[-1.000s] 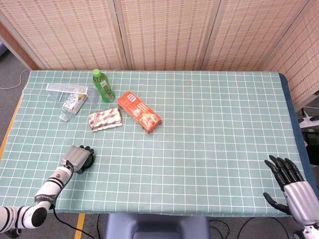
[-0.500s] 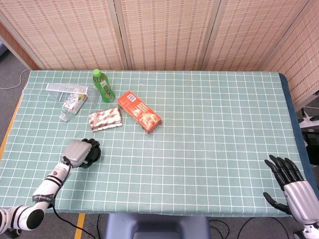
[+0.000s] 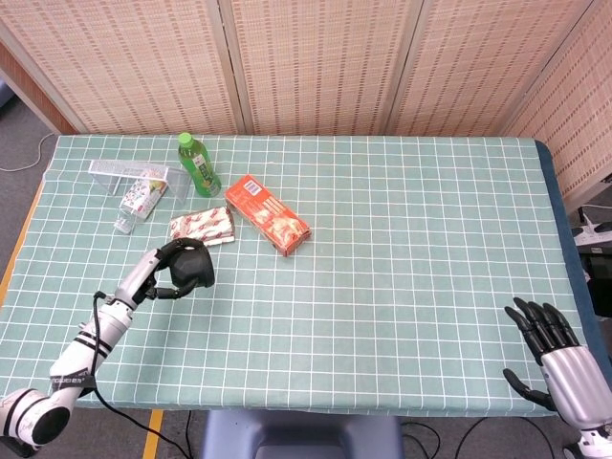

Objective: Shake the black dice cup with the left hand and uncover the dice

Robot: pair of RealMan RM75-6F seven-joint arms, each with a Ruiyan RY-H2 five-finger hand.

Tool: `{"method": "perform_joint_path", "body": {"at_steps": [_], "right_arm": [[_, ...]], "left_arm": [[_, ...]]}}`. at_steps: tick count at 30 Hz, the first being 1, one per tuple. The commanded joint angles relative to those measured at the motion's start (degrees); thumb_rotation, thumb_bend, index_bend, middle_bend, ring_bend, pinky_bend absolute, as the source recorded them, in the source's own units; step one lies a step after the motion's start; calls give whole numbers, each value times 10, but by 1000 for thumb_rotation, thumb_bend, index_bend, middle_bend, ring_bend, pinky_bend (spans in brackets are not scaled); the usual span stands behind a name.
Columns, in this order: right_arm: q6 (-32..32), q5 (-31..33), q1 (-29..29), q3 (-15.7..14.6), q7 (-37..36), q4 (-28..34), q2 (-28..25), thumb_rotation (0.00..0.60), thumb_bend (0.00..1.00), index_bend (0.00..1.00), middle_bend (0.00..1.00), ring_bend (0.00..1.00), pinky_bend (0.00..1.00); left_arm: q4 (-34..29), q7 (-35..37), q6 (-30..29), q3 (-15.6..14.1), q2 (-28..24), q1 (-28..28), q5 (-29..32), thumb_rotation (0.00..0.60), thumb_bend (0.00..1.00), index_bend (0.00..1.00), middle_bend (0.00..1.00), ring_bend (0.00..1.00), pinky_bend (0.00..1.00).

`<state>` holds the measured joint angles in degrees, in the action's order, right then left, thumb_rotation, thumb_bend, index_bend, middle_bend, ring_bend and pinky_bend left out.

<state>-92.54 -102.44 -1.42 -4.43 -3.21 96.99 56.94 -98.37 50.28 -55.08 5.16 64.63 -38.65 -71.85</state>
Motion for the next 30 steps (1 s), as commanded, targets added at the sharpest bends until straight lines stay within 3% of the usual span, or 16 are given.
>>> {"method": "perform_joint_path", "body": {"at_steps": [1,5,7,13,15,18,21,25,27,30], "right_arm": [[0,0,0,0,0,0,0,600,196,0,0,0,0],[0,1,0,0,-1,0,-1,600,196,0,0,0,0],[1,1,1,0,-3,0,-1,600,196,0,0,0,0],[0,-3,1,-1,2,0,-1,600,196,0,0,0,0],[-1,-3,0,-2,1,1,-1,600,196,0,0,0,0],[-6,-2,-2,0,-3,1,-2,600,196,0,0,0,0],[-8,-4,-2,-1,-5,0,-4,600,196,0,0,0,0],[-6,-5,-1,-2,-6,-1,-5,600,196,0,0,0,0],[-7,-4,-1,-1,-9,-1,-6,600,196,0,0,0,0],[-9,-2,-1,0,-14,-2,-7,600,196,0,0,0,0]], "left_arm": [[16,62,22,34,-20,24,-48,600,631,758,747,724,1000],[6,54,28,43,-21,30,-19,600,649,769,759,732,1000],[24,-67,0,42,-8,28,2,600,657,783,779,752,1000],[49,-474,-32,-5,31,9,49,600,659,792,803,775,1000],[77,-632,-70,-20,64,4,59,600,659,792,813,787,1000],[102,-798,-92,-43,100,1,71,600,664,792,821,794,1000],[77,-960,-67,-55,98,-18,167,600,666,793,821,793,1000],[47,-1229,-129,-69,118,-55,328,600,665,792,812,784,1000],[19,-1311,-169,-59,133,-71,414,600,664,791,807,775,1000],[-13,-1326,-178,-44,133,-83,455,600,662,791,805,769,1000]]}}
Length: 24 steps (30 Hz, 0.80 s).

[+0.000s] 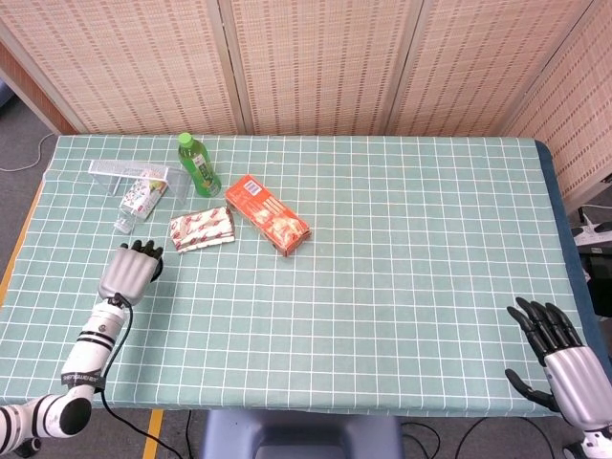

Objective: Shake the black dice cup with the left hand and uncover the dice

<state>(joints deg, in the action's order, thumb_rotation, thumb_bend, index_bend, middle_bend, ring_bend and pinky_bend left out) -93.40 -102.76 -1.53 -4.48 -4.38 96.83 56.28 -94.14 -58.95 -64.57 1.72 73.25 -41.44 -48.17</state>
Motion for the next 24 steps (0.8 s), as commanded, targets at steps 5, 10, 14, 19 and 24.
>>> {"method": "perform_joint_path", "body": {"at_steps": [5,10,14,19,24], "right_arm": [[2,0,1,0,0,-1,0,600,196,0,0,0,0],[4,-1,1,-1,6,0,2,600,196,0,0,0,0],[4,-1,1,-1,8,0,3,600,196,0,0,0,0],[6,1,2,-1,4,1,3,600,196,0,0,0,0],[6,2,2,0,3,0,3,600,196,0,0,0,0]], "left_arm": [[-99,-166,-46,5,19,-54,210,600,651,791,805,767,1000],[-119,-45,8,15,-12,-40,118,600,623,791,806,767,1000],[-119,102,42,41,-26,-16,40,600,617,792,807,767,1000],[-125,295,99,79,-45,12,9,600,612,800,812,767,1000],[-139,413,160,105,-79,19,21,600,608,800,813,767,1000]]}}
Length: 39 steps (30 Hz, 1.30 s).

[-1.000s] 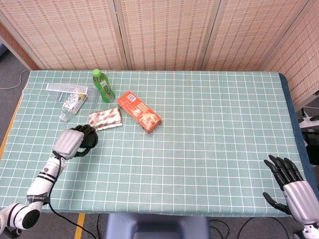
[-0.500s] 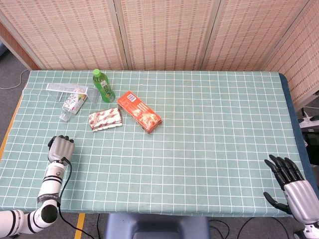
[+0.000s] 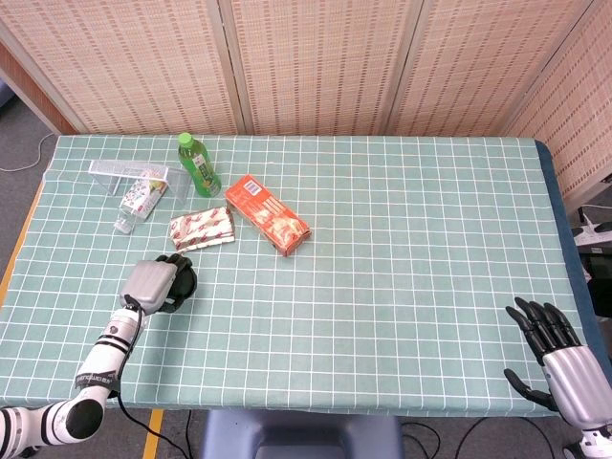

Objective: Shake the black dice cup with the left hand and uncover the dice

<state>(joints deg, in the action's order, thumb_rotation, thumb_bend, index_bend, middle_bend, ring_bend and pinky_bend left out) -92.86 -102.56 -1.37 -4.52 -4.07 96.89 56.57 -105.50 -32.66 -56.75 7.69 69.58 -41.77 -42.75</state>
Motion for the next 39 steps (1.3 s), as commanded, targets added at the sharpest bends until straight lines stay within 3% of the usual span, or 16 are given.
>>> {"method": "perform_joint_path", "body": {"at_steps": [1,4,6,14,21,24,26,28,31,35,39], "right_arm": [[1,0,0,0,1,0,0,600,196,0,0,0,0],[1,0,0,0,2,0,1,600,196,0,0,0,0],[1,-1,0,-1,1,0,1,600,196,0,0,0,0],[-1,-2,-1,-1,1,1,0,600,196,0,0,0,0],[2,0,1,-1,0,0,0,600,196,0,0,0,0],[3,2,1,0,-1,0,-1,600,196,0,0,0,0],[3,3,1,0,-2,0,-1,600,196,0,0,0,0],[2,4,1,1,-4,0,-1,600,196,0,0,0,0],[3,4,1,1,-4,0,-2,600,196,0,0,0,0],[0,3,1,-1,-10,2,-4,600,196,0,0,0,0],[-10,-1,-2,0,-17,2,-7,600,196,0,0,0,0]], "left_arm": [[-29,171,90,51,-48,24,-31,600,606,800,813,767,1000],[-31,218,126,58,-66,22,-20,600,604,800,813,767,1000],[-18,216,143,47,-73,14,-15,600,605,801,813,767,1000],[55,86,82,-38,-4,-3,-56,600,607,799,813,766,1000],[100,49,60,-63,40,-3,-78,600,594,779,793,721,994],[111,27,50,-72,50,-6,-88,600,578,746,766,670,887],[117,18,41,-76,57,-5,-96,600,568,705,739,661,767],[124,11,35,-79,64,-4,-102,600,556,659,698,634,712],[129,7,37,-84,68,-5,-110,600,532,522,558,501,564],[137,17,24,-84,77,1,-138,600,518,312,423,382,517],[146,19,30,-90,83,3,-154,600,503,218,395,354,475]]}}
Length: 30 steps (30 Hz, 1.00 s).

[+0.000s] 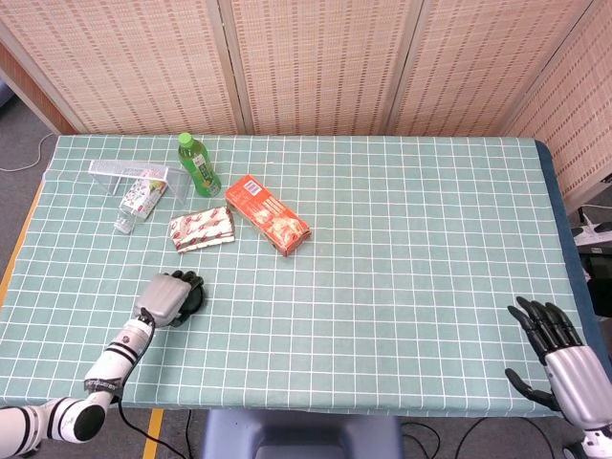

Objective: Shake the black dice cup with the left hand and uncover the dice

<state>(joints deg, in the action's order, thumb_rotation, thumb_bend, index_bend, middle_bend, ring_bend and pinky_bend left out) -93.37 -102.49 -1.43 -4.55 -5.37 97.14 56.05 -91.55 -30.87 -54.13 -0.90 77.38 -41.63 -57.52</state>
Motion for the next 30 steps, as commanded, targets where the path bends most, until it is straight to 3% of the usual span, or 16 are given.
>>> {"method": "perform_joint_path", "body": {"at_steps": [1,6,12,18,30], "right_arm": [[-6,-2,-2,0,-5,-1,-2,600,196,0,0,0,0],[-10,-6,-3,-1,-11,-3,-5,600,196,0,0,0,0],[-10,-7,-3,-1,-8,-4,-4,600,196,0,0,0,0],[-10,-10,-4,-1,-4,-3,-1,600,196,0,0,0,0],[-10,-10,-4,-1,-5,-4,-1,600,196,0,0,0,0]], "left_arm": [[7,-2,9,-6,6,0,-4,600,496,183,370,329,456],[13,-22,28,-12,12,-7,11,600,485,11,207,160,353],[9,-25,45,-17,2,-13,9,600,466,0,6,0,201],[10,-15,59,-21,-4,-16,-3,600,461,0,0,0,96],[27,18,57,-12,14,-16,-43,600,434,0,0,0,58]]}}
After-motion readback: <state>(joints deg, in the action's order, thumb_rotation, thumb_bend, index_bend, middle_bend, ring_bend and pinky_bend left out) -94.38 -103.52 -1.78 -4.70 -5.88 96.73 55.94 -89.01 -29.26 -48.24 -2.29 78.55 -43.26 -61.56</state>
